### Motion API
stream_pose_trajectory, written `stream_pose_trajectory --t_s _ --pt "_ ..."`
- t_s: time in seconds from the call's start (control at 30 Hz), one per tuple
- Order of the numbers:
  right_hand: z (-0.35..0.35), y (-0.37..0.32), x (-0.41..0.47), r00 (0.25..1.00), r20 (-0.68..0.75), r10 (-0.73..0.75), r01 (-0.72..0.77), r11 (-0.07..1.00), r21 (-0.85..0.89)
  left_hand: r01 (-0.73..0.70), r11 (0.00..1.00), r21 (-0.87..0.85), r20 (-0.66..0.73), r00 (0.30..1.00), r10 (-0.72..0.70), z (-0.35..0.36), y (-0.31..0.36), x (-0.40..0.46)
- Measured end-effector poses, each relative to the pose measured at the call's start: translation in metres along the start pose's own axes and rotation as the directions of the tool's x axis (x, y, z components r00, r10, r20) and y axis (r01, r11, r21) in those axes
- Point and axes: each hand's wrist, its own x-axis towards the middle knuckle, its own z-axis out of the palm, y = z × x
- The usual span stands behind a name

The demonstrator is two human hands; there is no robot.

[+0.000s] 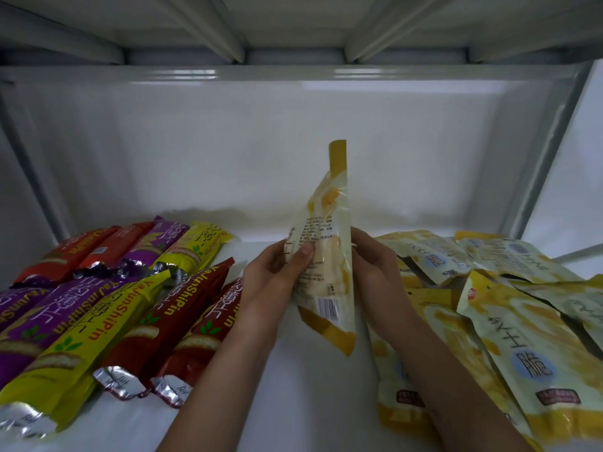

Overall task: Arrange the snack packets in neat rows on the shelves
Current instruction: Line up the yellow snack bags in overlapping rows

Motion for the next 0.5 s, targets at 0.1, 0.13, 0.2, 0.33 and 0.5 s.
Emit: stream_pose_trajectory --t_s 0.1,0.13,0.2,0.33,0.5 --pt "-0.0017 0.0001 0.0017 0.999 0.010 0.031 -0.032 0.993 0.112 -0.020 0.999 -0.036 -0.063 0.998 0.018 -0.0026 -0.0004 0.0030" --pt "-0.0020 -0.0008 0.0014 0.997 0.043 0.070 -0.076 0.982 0.172 -0.023 0.999 -0.048 -0.084 0.996 0.019 -0.0030 -0.0001 0.0034" --pt "-0.0012 -0.0033 -0.0008 0.989 0.097 0.112 -0.130 0.970 0.206 -0.044 0.998 -0.046 -0.113 0.993 0.039 -0.0027 -0.0011 0.0037" --pt "0.0030 -0.0061 -0.0027 0.998 -0.021 0.053 -0.053 0.998 0.024 -0.112 0.994 0.021 -0.152 0.982 0.113 -0.0014 0.0001 0.0038" --pt "-0.0004 -0.0069 0.0021 0.982 -0.180 0.065 -0.060 0.998 0.031 -0.114 0.993 0.030 -0.099 0.988 0.117 0.0008 0.0060 0.0005"
